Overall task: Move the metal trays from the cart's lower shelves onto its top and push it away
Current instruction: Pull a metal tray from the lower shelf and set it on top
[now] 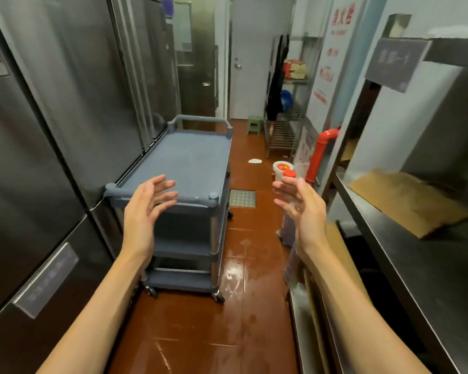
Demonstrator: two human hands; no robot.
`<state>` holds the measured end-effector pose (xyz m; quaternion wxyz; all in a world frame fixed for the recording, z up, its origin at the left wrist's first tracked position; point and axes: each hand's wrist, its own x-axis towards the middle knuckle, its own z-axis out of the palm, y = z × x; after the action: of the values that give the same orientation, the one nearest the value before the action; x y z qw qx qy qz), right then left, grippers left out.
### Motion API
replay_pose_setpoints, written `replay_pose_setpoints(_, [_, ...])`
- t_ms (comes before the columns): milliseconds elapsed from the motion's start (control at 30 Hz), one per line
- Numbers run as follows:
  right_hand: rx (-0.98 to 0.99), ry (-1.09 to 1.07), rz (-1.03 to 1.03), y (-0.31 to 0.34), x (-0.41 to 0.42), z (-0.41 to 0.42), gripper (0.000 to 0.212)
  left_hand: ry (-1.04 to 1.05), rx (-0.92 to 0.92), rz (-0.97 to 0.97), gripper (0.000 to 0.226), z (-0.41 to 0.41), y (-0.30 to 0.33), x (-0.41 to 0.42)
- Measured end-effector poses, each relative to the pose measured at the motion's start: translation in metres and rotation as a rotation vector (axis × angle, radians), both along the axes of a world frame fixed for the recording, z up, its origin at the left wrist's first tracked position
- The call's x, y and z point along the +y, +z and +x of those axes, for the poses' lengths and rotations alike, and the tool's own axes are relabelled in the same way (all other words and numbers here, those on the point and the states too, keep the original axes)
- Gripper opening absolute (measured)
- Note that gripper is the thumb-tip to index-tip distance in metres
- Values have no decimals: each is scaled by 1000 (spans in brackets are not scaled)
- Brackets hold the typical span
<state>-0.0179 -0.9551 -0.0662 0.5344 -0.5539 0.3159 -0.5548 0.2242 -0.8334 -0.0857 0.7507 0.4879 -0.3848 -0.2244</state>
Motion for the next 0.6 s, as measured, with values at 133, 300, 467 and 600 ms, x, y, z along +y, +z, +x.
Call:
replay_pose_setpoints(133, [-6, 78, -2, 8, -102, 38, 36, 46, -6, -1, 51, 19, 8, -89])
replay_pose_setpoints(300, [11, 110, 8, 1, -205, 84, 33, 75, 32, 0, 49, 55, 3, -186])
replay_pose_setpoints(467, [42, 73, -4, -4, -318, 131, 30, 48, 52, -23, 45, 98, -7, -314])
replay_pose_setpoints(600, [61, 31, -3, 7, -402, 163, 32, 35, 17, 15, 46, 123, -4, -415])
